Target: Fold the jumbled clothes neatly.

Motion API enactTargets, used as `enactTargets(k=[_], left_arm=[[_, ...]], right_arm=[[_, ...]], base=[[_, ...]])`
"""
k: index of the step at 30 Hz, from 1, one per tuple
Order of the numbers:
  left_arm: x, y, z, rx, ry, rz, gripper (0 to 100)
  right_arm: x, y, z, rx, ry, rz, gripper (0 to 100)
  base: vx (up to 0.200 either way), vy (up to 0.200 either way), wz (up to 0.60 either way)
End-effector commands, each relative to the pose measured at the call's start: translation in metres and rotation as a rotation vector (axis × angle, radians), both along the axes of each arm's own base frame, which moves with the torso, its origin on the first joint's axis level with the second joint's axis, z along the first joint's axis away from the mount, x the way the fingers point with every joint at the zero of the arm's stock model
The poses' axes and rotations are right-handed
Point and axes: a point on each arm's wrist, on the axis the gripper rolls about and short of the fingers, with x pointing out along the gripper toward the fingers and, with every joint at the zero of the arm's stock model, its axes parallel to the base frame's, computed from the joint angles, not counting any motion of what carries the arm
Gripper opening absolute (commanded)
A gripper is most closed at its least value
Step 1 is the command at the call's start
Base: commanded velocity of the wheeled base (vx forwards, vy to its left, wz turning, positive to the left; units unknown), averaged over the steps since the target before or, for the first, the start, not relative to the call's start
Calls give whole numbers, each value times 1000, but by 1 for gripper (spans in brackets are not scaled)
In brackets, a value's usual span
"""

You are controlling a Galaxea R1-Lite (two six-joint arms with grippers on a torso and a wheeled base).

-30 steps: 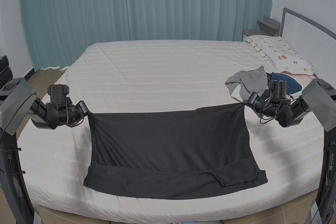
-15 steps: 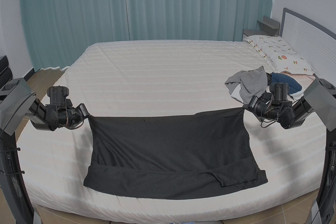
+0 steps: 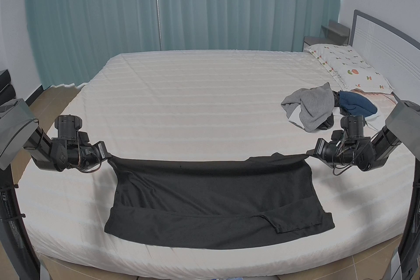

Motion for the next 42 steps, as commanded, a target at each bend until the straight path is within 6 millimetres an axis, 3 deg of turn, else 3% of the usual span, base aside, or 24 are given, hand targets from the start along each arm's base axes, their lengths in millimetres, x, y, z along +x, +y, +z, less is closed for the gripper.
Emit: enactTargets(k=[1, 16, 25, 31, 42], left_arm=[[-14, 0, 2, 19, 15, -16, 0], [-51, -3, -15, 81, 112, -84, 0], [-85, -5, -29, 124, 201, -147, 0], [-99, -8, -40, 136, 253, -182, 0], [-102, -10, -43, 132, 273, -188, 0]], right_arm=[[-14, -2, 1, -19, 15, 12, 0], [-57, -17, -14, -73, 103, 80, 0], [-81, -26, -30, -113, 160, 137, 0], [-84, -26, -37, -122, 184, 150, 0], [-82, -24, -41, -121, 192, 155, 0]], base=[[0, 0, 0], [0, 0, 0], [0, 0, 0], [0, 0, 0], [0, 0, 0]])
